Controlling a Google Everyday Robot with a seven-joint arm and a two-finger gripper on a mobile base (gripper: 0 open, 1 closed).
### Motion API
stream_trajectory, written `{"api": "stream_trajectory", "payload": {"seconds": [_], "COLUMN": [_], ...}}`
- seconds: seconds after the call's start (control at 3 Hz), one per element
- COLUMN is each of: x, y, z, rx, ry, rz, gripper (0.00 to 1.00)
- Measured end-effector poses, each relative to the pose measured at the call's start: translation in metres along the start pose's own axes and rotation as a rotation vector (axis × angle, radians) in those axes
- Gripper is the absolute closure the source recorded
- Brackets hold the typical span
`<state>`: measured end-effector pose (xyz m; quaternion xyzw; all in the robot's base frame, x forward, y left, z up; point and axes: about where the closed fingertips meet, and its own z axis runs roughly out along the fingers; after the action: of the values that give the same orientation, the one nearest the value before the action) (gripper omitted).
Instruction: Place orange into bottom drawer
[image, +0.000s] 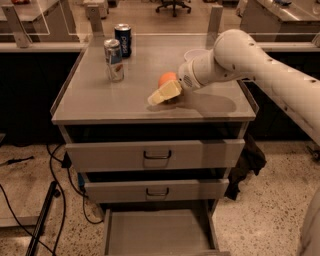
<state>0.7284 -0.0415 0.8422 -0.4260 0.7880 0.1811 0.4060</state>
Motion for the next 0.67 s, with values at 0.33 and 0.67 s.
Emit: {"api": "stream_trajectory", "payload": {"seconds": [0.33,0.67], "x": [0.0068,0.0069], "y": [-0.0097,-0.0104], "z": [0.0059,0.0065], "rx": [0.030,0.032], "ry": [-0.001,-0.002], "rz": [0.013,0.014], "gripper": [0.19,0.42]}}
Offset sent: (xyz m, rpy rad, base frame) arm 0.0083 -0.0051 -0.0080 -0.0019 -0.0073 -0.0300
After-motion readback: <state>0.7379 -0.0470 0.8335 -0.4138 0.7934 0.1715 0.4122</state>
